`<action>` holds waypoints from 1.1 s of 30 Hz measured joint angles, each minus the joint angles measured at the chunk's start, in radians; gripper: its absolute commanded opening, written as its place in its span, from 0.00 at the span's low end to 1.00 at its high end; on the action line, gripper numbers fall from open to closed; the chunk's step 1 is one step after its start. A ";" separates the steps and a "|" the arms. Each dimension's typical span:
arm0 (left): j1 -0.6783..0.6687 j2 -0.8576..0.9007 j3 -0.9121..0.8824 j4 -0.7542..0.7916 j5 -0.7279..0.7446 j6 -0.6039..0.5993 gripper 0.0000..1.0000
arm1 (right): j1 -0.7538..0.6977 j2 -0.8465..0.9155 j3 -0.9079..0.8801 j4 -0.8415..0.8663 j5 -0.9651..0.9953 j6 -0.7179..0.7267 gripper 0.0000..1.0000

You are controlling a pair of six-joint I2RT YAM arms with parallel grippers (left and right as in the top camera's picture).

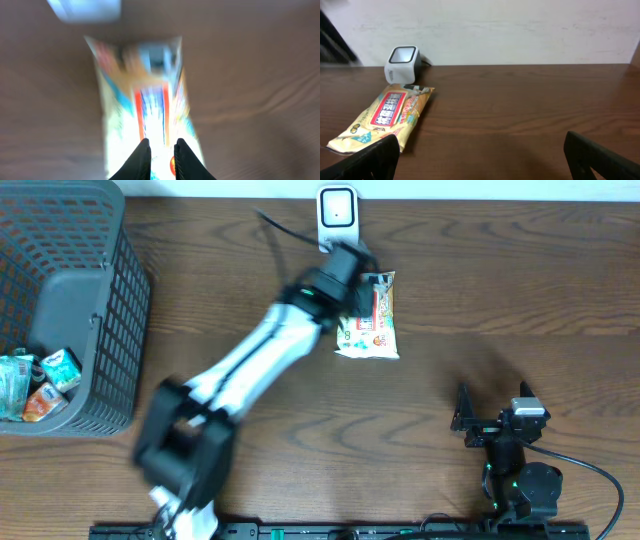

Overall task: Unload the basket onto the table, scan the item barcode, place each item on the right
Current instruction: 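Release the snack bag on the table in front of the scanner, then reach the left gripper into the basket and grasp a green package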

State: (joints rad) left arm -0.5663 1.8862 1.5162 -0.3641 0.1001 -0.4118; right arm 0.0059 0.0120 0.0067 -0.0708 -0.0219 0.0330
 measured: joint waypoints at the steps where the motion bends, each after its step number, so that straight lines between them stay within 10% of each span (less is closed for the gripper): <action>1: 0.024 -0.060 0.000 0.003 -0.001 0.011 0.26 | 0.000 0.000 0.000 0.000 0.000 0.000 0.99; 10: 0.357 -0.414 0.010 -0.013 -0.004 0.050 0.61 | 0.000 0.000 0.000 0.000 0.000 0.000 0.99; 17: 0.714 -0.568 0.011 -0.106 -0.042 0.076 0.71 | 0.000 0.000 0.000 0.000 0.000 0.000 0.99; 33: 1.154 -0.241 -0.002 -0.545 -0.417 0.597 0.79 | 0.000 0.000 0.000 0.000 0.000 0.000 0.99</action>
State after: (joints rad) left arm 0.5873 1.6447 1.5139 -0.9092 -0.3168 0.1852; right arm 0.0059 0.0120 0.0067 -0.0708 -0.0219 0.0330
